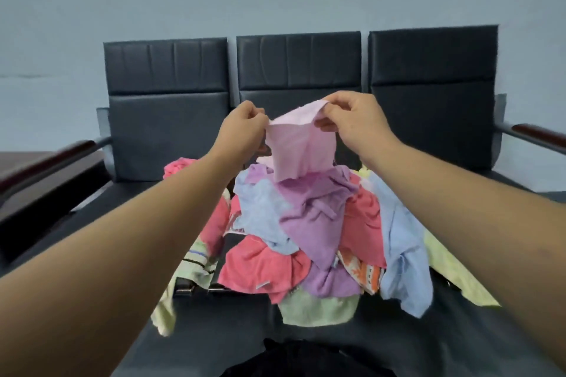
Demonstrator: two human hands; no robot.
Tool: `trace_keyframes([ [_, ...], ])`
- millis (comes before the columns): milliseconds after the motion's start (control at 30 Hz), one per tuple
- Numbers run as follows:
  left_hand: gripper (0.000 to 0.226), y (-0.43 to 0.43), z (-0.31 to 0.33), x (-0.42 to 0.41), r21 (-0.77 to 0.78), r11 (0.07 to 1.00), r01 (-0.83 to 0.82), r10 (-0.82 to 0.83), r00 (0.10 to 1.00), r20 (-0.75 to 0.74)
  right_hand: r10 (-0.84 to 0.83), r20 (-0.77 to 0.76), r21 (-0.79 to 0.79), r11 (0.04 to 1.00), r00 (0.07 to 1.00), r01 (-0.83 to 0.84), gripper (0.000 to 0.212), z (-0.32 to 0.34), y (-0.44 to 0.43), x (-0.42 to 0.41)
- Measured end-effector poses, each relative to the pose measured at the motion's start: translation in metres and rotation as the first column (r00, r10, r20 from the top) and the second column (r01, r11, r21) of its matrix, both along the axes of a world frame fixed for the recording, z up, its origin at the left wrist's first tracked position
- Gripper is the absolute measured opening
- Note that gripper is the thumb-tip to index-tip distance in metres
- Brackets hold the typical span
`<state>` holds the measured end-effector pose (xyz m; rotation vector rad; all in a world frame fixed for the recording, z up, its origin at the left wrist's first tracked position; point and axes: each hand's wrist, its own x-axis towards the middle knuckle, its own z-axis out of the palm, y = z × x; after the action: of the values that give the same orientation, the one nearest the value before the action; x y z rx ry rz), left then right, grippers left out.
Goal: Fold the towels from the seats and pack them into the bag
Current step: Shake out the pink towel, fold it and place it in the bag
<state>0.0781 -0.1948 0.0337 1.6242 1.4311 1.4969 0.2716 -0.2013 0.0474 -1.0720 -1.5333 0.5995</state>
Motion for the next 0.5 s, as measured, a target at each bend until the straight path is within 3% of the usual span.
trace_keyframes([
  [200,0.009,-0.062,0.068,-0.014,0.031,0.999,0.044,-0.042,0.997,-0.069,-0.086,0.276,-0.017,0.995,0.957,0.094,0.022,0.06,-0.067,-0.005],
  [267,0.015,-0.083,0.088,-0.02,0.133,0.99,0.036,-0.023,0.995,-0.099,-0.124,0.32,0.058,0.992,0.939,0.111,0.021,0.087,-0.091,-0.004],
  [400,0.026,-0.13,0.147,-0.023,0.502,0.864,0.035,0.059,0.983,-0.172,-0.131,0.11,0.437,0.897,0.985,0.07,0.02,0.15,-0.137,-0.002],
  [500,0.028,-0.156,0.182,-0.022,0.43,0.889,0.153,-0.031,0.96,-0.279,-0.159,0.154,0.439,0.895,0.975,0.077,0.023,0.166,-0.151,-0.006],
])
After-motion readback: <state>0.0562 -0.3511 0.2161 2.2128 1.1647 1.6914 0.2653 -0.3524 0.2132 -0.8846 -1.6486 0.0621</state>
